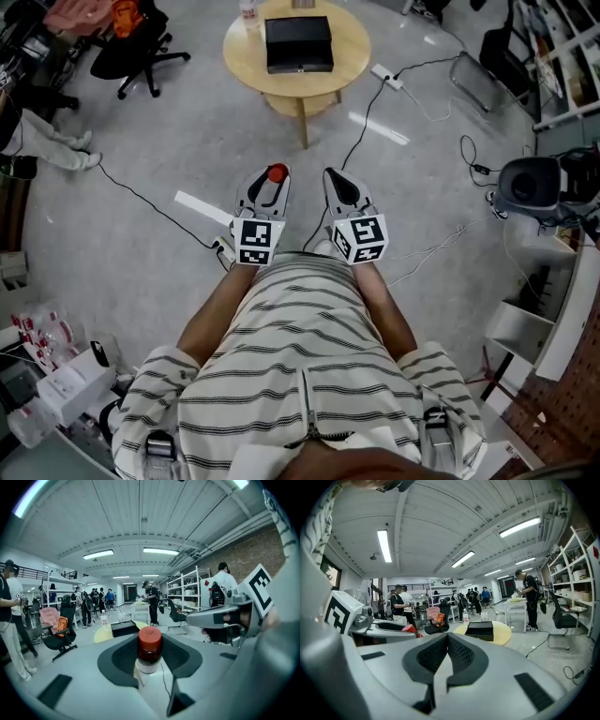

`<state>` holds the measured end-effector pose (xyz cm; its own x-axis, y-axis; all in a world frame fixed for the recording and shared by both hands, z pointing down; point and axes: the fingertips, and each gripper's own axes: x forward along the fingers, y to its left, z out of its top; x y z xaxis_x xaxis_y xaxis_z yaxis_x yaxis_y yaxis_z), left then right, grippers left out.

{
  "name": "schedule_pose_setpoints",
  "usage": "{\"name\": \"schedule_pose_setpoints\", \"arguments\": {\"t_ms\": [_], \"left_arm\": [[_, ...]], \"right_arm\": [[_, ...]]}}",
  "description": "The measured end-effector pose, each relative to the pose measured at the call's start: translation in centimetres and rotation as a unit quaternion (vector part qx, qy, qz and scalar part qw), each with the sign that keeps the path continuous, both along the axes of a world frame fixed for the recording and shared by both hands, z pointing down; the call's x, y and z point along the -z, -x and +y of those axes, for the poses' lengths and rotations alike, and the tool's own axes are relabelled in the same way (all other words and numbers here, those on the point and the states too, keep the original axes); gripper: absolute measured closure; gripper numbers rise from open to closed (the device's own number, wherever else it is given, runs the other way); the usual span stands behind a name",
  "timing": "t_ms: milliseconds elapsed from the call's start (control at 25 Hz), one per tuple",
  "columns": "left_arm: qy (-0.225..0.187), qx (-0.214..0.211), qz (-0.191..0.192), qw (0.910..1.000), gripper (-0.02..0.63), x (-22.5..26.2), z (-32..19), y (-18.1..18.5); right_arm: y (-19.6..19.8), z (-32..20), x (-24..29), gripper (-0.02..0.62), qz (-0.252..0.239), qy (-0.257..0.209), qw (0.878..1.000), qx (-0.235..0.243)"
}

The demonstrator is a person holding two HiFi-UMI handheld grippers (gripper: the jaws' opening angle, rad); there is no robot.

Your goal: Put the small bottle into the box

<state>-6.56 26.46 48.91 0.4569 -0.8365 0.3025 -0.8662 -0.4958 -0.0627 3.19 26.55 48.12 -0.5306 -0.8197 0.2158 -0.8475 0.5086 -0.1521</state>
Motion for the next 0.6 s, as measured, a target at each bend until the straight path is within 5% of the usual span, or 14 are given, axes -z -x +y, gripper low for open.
{"name": "schedule_pose_setpoints", "arguments": {"t_ms": [600], "left_arm": [[0.014,0.019,-0.017,0.9996,0.451,-1.4,1.4,-6.0]], "right_arm": [[-5.3,-0.5,-1.1,0.577,-0.019,0.007,1.0,0.023]]}}
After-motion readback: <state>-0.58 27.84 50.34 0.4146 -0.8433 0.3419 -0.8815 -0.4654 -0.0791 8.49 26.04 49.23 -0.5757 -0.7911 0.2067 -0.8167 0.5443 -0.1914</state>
